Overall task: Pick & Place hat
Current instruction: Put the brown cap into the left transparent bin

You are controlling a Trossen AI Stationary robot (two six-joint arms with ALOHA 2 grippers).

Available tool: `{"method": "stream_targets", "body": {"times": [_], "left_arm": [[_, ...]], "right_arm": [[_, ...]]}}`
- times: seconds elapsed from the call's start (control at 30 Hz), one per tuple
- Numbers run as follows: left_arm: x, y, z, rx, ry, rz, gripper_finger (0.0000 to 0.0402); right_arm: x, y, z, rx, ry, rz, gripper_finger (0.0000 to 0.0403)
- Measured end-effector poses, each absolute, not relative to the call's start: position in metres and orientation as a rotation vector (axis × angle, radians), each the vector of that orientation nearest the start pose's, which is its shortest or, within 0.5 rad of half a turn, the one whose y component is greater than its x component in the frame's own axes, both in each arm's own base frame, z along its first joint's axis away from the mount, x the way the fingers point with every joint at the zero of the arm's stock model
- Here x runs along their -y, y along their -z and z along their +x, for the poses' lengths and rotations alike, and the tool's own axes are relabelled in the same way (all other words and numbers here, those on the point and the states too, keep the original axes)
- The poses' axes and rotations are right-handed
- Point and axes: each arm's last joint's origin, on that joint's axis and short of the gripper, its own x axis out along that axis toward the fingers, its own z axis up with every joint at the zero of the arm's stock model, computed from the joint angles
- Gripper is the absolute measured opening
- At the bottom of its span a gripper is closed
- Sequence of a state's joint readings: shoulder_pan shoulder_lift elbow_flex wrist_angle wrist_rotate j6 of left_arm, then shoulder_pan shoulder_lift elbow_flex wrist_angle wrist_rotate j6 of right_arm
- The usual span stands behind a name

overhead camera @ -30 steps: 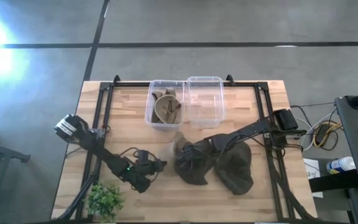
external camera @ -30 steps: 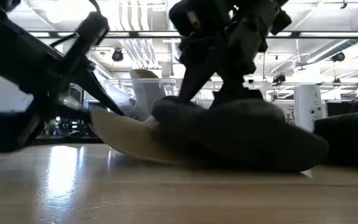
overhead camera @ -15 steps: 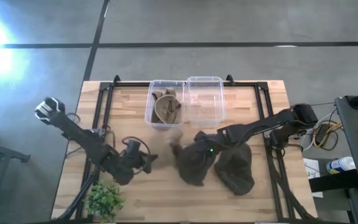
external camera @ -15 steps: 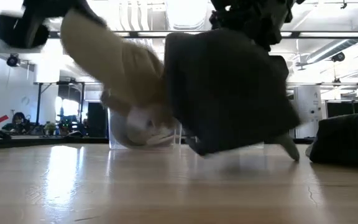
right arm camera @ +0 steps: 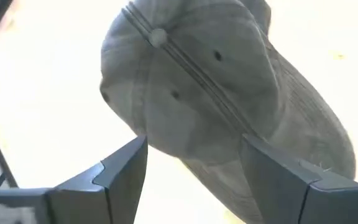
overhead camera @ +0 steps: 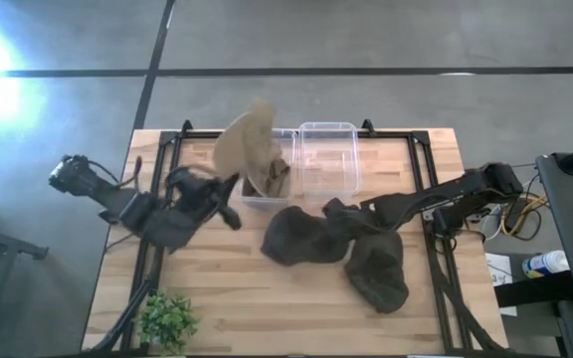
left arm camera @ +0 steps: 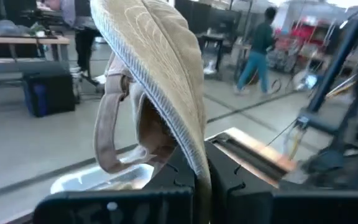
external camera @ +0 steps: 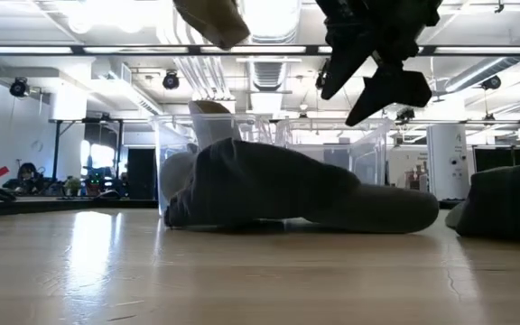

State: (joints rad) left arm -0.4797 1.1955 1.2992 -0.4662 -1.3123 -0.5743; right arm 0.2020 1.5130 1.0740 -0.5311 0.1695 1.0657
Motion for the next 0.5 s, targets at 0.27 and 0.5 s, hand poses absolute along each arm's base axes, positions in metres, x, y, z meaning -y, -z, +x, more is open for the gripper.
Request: {"method": "stream_targets", "body": {"times": [0.27, 0.5], "left_arm": [[0.010, -0.371, 0.264, -0.298, -0.767, -0.374, 0.0007], [-0.033, -0.321, 0.276, -0.718, -0.812, -0.568, 0.0007]], "right_arm": [[-0.055, -0.240, 0.290, -0.903, 0.545, 0.813, 0.0247], [-0.058, -0.239, 0.287, -0.914, 0.565, 0.841, 0.0247]]}}
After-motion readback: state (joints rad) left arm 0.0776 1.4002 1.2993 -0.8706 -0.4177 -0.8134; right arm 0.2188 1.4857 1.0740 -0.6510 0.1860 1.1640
